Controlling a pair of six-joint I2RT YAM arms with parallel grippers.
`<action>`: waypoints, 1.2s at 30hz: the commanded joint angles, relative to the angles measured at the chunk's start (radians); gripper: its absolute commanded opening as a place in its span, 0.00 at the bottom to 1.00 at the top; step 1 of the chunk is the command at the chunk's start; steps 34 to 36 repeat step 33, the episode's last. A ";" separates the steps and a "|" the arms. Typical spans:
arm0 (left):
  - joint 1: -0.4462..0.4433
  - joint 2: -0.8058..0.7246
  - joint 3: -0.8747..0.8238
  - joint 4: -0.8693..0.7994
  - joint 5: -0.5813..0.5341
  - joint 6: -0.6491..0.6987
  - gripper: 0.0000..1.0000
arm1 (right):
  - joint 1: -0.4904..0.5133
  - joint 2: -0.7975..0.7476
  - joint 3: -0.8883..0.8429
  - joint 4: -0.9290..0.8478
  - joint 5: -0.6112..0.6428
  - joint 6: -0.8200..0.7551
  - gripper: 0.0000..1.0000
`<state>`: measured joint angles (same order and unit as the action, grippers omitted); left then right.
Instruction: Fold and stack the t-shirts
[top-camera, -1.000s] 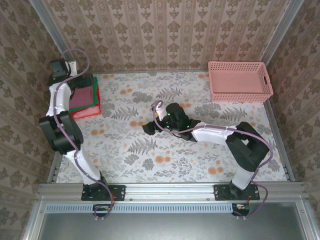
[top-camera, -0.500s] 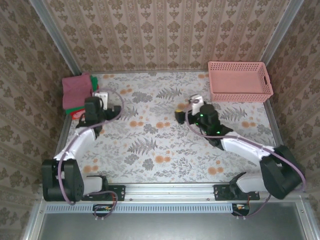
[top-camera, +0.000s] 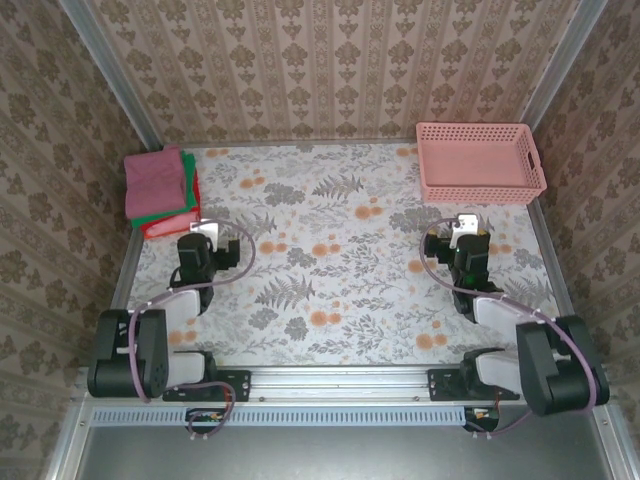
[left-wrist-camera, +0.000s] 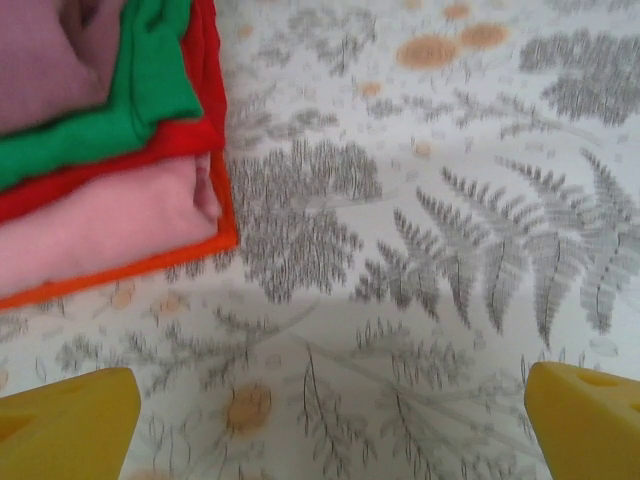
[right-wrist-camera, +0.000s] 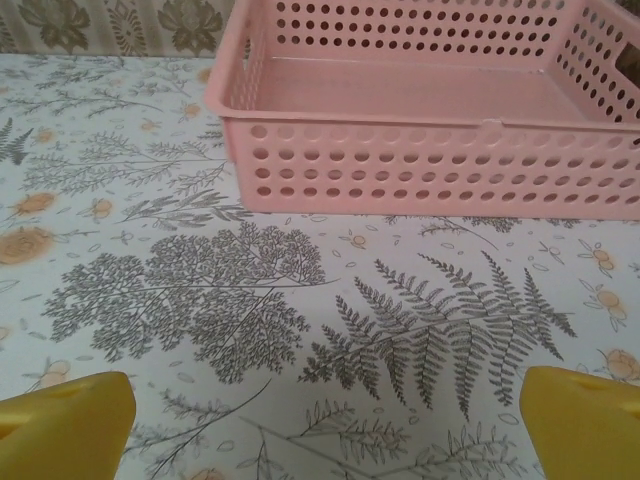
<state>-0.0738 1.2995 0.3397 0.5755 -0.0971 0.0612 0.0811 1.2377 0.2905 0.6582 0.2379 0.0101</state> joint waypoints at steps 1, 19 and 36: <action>0.023 0.064 -0.004 0.247 0.060 0.026 1.00 | -0.027 0.060 -0.001 0.206 -0.081 -0.005 1.00; 0.053 0.234 0.067 0.267 0.051 -0.017 1.00 | -0.076 0.292 0.122 0.187 -0.210 0.025 1.00; 0.053 0.234 0.068 0.265 0.057 -0.017 1.00 | -0.076 0.292 0.123 0.187 -0.210 0.025 1.00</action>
